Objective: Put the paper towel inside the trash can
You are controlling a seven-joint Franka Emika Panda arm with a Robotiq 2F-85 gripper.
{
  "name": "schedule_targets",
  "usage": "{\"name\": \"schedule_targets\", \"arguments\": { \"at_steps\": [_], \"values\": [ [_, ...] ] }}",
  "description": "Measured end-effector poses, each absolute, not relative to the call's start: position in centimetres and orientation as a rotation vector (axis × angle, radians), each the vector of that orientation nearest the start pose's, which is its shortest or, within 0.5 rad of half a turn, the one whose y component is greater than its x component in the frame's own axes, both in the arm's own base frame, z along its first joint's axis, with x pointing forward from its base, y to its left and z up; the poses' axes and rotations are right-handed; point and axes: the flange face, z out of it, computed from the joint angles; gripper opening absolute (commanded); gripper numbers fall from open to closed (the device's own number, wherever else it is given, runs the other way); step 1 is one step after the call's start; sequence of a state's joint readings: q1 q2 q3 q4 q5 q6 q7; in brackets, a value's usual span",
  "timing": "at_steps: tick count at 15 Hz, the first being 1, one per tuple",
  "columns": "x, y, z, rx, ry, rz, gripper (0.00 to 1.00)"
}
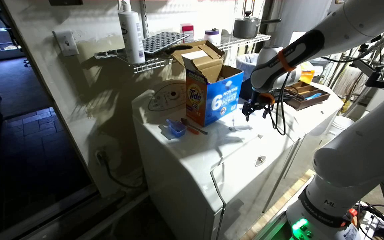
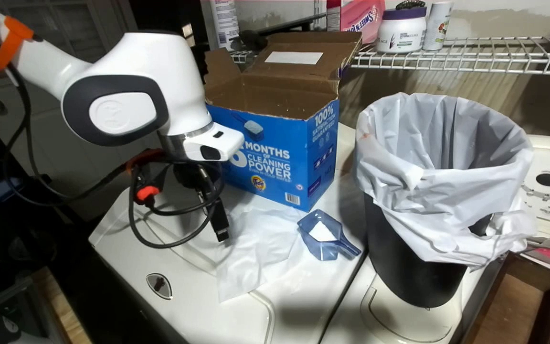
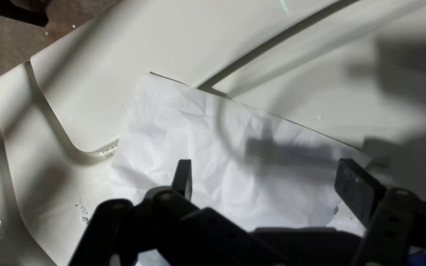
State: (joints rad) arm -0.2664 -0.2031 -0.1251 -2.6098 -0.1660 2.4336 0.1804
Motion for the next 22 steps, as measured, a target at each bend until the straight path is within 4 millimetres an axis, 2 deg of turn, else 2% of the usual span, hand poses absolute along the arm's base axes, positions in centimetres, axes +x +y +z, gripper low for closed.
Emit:
{"name": "schedule_targets", "arguments": {
  "at_steps": [4,8,9,10,12,19,22],
  "values": [
    [40.5,-18.3,30.8,-3.140,0.813,0.000,1.00],
    [41.6,-20.6,30.0,-3.127,0.877,-0.106,1.00],
    [41.8,-20.9,29.8,-3.124,0.885,-0.132,0.94],
    [42.0,-21.2,29.6,-3.122,0.893,-0.148,0.72],
    [42.1,-21.5,29.1,-3.117,0.904,-0.162,0.69],
    [42.6,-21.7,27.3,-3.081,0.951,-0.134,0.18],
    [42.8,-21.6,26.9,-3.055,0.979,-0.135,0.01]
  ]
}}
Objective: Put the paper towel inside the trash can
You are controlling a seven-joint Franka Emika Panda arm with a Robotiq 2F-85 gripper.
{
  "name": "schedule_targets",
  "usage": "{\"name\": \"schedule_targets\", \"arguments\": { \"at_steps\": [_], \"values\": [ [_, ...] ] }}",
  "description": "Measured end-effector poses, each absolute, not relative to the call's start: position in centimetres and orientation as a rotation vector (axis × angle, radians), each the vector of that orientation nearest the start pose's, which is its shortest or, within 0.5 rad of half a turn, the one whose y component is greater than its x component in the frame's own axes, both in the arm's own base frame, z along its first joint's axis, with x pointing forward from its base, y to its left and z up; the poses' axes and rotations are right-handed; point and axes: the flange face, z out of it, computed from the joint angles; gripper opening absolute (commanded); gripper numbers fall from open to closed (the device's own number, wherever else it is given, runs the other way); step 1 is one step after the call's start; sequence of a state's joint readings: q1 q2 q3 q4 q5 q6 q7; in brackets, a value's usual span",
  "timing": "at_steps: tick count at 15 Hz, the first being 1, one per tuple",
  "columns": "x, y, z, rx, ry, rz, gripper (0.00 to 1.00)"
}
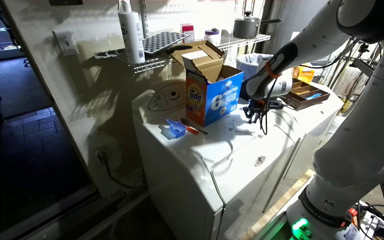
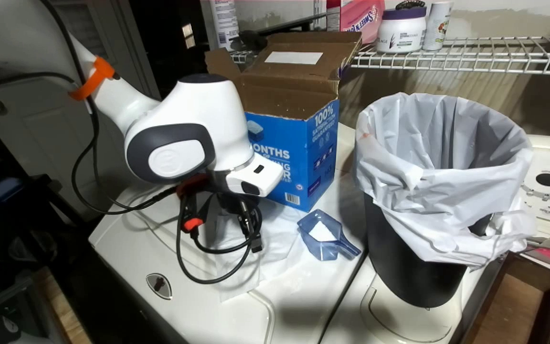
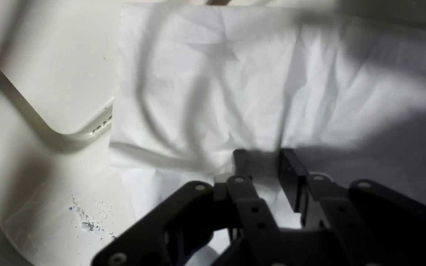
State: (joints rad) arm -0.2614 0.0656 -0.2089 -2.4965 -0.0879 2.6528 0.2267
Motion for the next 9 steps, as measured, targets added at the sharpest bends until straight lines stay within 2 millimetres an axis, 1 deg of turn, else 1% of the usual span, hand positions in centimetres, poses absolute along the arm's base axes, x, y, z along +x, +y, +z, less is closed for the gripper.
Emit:
{"name": "schedule_targets", "arguments": {
  "at_steps": [5,9],
  "values": [
    [43.12,-21.59,26.99,-3.041,0.995,-0.144,0.00],
    [43.51,-21.89,27.61,-3.041,0.998,-0.168,0.00]
  ]
}}
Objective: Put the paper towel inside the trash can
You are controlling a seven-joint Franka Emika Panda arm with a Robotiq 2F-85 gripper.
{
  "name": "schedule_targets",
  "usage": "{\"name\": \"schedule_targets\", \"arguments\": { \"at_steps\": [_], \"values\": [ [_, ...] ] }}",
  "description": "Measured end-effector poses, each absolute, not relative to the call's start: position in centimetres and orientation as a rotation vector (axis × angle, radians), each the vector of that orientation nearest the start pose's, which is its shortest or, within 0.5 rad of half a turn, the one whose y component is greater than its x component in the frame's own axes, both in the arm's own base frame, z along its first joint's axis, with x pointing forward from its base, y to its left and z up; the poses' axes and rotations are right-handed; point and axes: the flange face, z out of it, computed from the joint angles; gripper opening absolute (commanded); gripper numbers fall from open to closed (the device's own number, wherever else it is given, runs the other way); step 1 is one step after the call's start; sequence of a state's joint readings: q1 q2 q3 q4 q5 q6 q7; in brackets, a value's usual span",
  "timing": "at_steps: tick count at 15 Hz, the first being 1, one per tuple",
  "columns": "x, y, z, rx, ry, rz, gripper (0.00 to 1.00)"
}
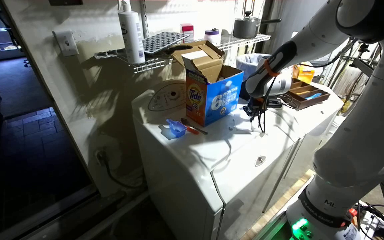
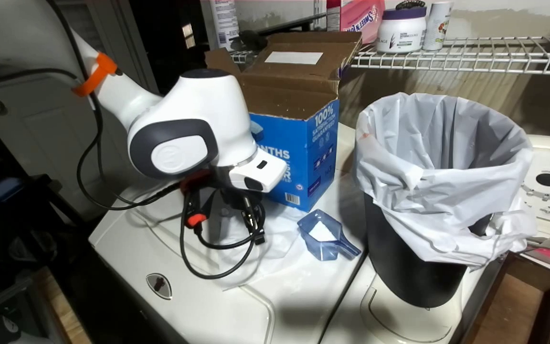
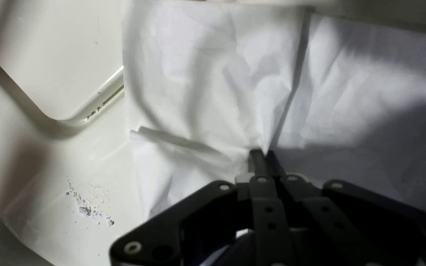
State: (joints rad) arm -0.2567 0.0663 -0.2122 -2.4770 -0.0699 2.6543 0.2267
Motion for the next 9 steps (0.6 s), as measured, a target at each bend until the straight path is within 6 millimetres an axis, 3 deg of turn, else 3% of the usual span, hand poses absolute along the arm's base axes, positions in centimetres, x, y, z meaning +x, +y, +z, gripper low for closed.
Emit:
{"name": "schedule_targets", "arguments": {
  "at_steps": [4,9],
  "values": [
    [44.0,-21.5,29.4,-3.028,0.972,-0.208,0.00],
    [44.5,-19.2,31.8,-2.983,0.893,-0.215,0.00]
  ]
}}
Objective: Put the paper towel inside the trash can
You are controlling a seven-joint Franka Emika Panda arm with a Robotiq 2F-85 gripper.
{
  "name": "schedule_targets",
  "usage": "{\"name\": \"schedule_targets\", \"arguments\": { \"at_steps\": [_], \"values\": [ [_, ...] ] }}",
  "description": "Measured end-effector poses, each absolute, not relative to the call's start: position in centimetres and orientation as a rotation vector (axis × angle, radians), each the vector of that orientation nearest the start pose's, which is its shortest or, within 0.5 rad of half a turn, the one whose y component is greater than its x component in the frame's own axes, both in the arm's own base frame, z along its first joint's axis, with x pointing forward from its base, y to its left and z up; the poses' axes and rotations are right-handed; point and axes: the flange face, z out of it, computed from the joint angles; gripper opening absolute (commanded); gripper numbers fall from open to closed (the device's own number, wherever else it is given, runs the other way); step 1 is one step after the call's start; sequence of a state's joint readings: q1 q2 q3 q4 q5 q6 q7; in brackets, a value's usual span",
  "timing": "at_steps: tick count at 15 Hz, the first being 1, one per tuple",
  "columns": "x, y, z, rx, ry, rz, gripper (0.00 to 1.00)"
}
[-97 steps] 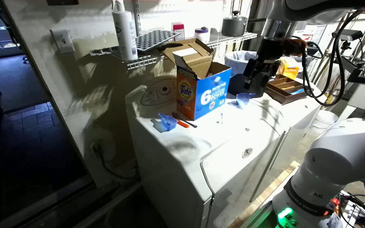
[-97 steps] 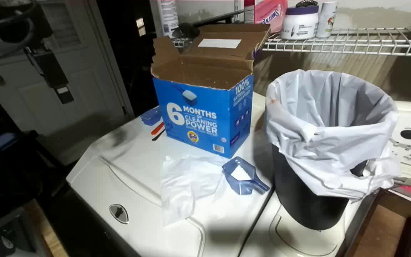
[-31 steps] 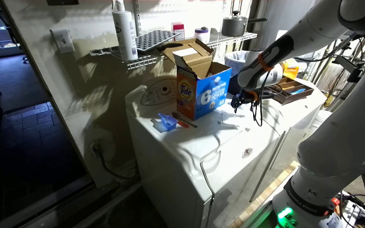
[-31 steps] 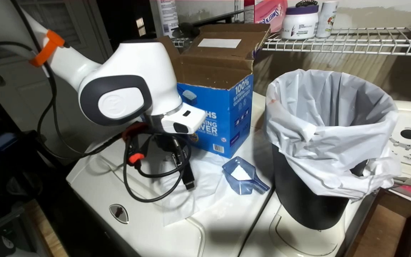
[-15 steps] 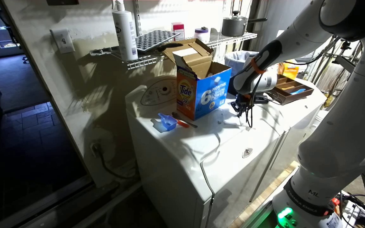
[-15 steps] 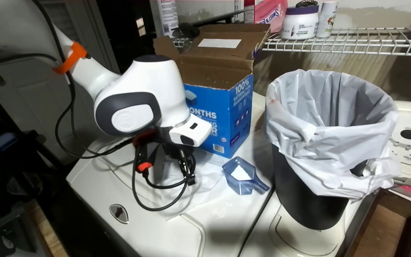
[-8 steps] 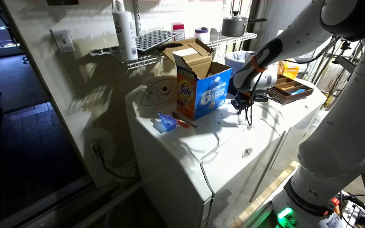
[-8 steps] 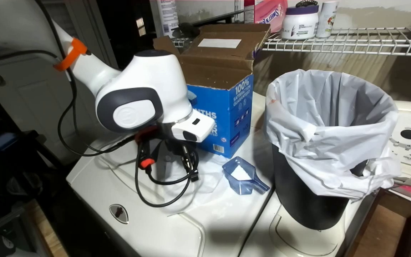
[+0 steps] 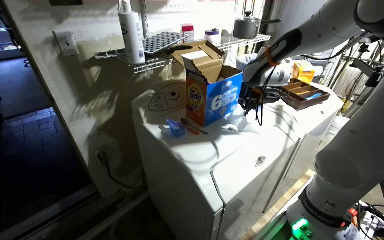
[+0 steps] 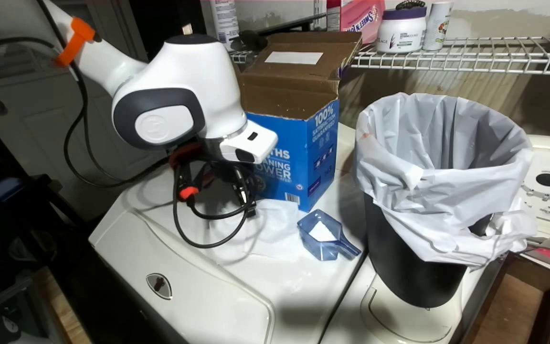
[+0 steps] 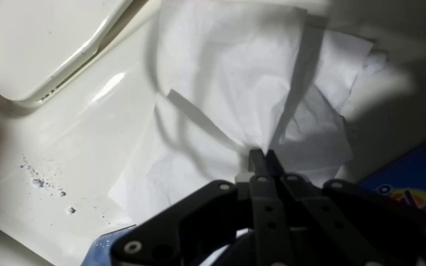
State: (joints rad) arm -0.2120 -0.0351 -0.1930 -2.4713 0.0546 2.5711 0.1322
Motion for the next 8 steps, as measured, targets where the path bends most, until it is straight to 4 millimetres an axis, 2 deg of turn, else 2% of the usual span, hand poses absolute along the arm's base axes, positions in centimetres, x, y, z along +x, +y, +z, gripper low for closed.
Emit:
{"name": "schedule_targets", "arguments": {
  "at_steps": [4,8],
  "values": [
    [45.1,-17.5,33.3,-2.962,0.847,-0.252,0.00],
    [45.4,-16.9,34.8,-2.960,0.823,-0.301,0.00]
  ]
}}
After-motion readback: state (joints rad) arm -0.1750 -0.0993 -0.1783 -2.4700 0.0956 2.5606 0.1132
